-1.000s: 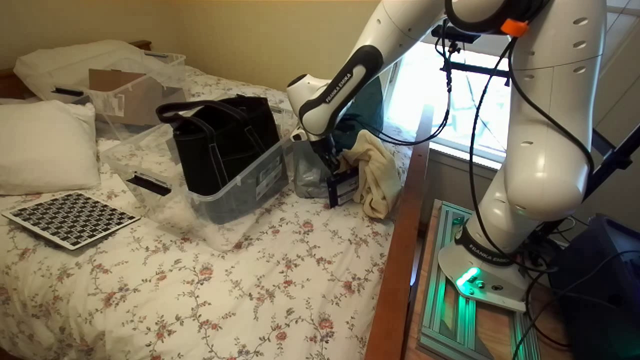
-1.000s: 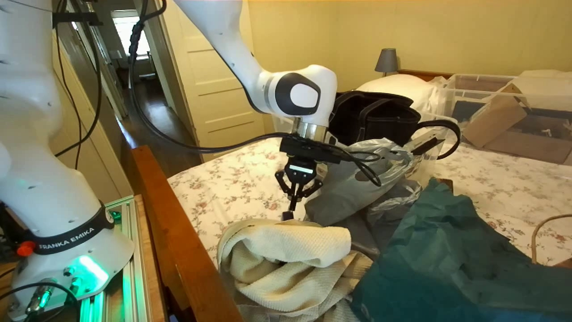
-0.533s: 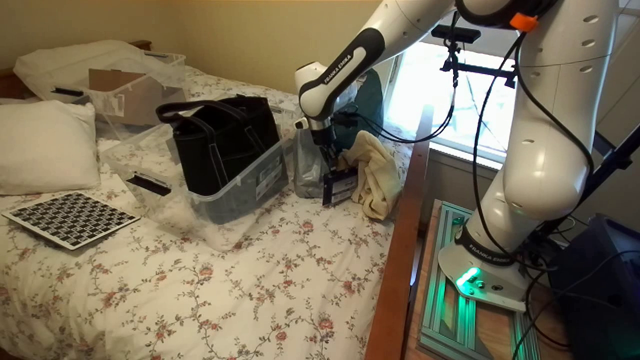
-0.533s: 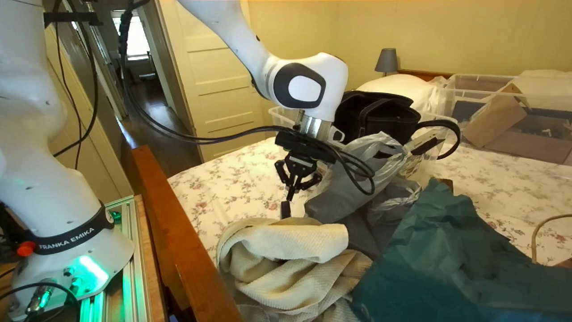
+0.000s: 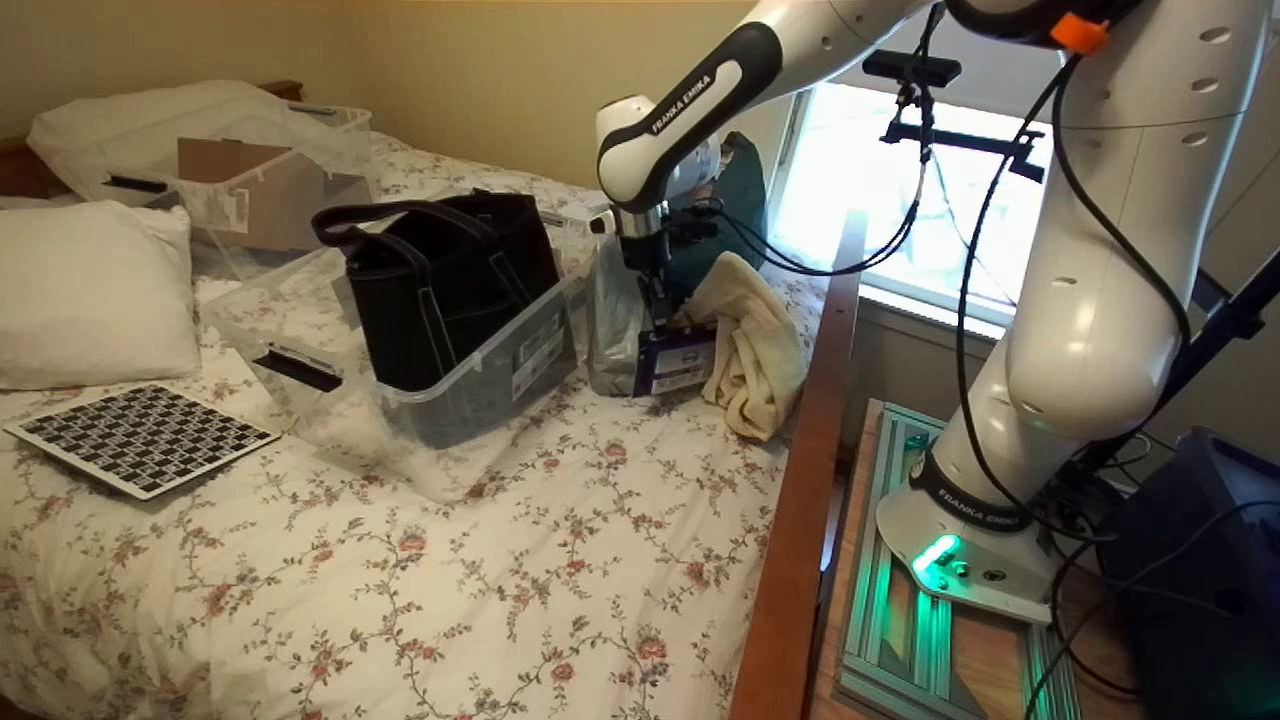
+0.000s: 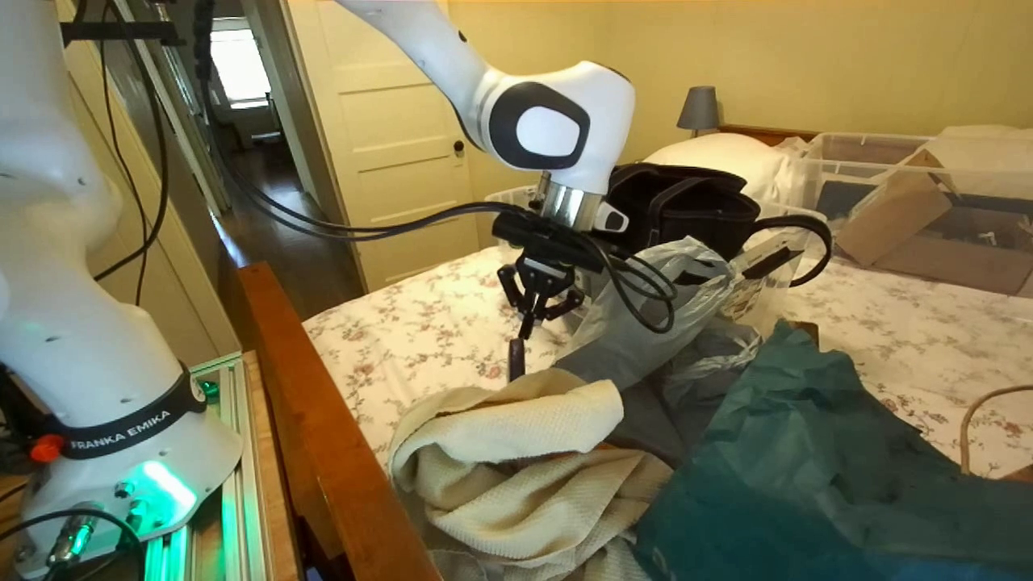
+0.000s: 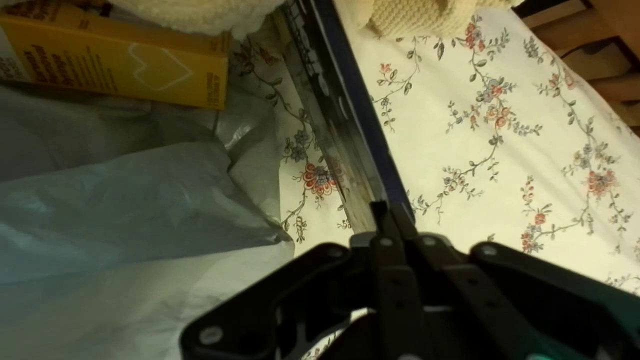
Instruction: Put the black object in the storage box
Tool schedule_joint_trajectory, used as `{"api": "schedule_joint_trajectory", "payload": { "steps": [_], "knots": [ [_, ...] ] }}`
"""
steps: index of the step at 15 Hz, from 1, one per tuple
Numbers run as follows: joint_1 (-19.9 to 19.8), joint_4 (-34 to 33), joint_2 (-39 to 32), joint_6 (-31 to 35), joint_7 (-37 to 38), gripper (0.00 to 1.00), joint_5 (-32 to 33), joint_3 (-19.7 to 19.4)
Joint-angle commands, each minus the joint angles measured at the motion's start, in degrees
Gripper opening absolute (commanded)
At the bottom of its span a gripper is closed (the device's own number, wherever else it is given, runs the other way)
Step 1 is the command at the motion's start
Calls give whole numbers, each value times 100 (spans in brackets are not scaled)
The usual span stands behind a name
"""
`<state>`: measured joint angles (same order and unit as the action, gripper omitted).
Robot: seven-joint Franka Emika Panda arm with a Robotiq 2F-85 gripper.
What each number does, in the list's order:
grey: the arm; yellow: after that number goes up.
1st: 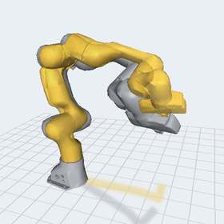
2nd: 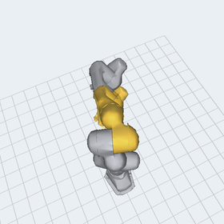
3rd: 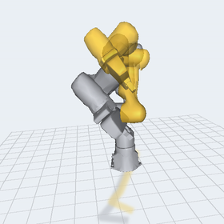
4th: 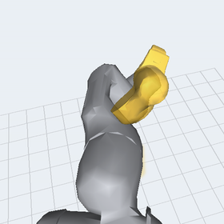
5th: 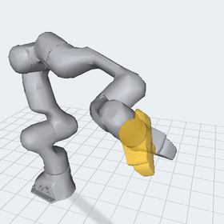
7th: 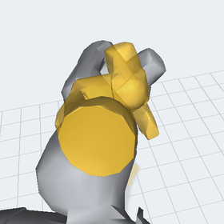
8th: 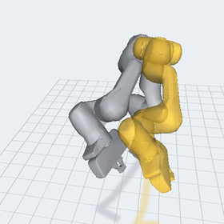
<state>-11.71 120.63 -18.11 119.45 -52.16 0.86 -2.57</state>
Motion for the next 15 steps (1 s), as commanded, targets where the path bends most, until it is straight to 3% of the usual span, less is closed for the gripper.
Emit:
{"api": "schedule_joint_trajectory", "payload": {
  "steps": [1,15],
  "knots": [
    [72,284,560,-33,175,0,-83,4],
    [525,821,2146,10,130,0,-168,-12]
  ]
}}
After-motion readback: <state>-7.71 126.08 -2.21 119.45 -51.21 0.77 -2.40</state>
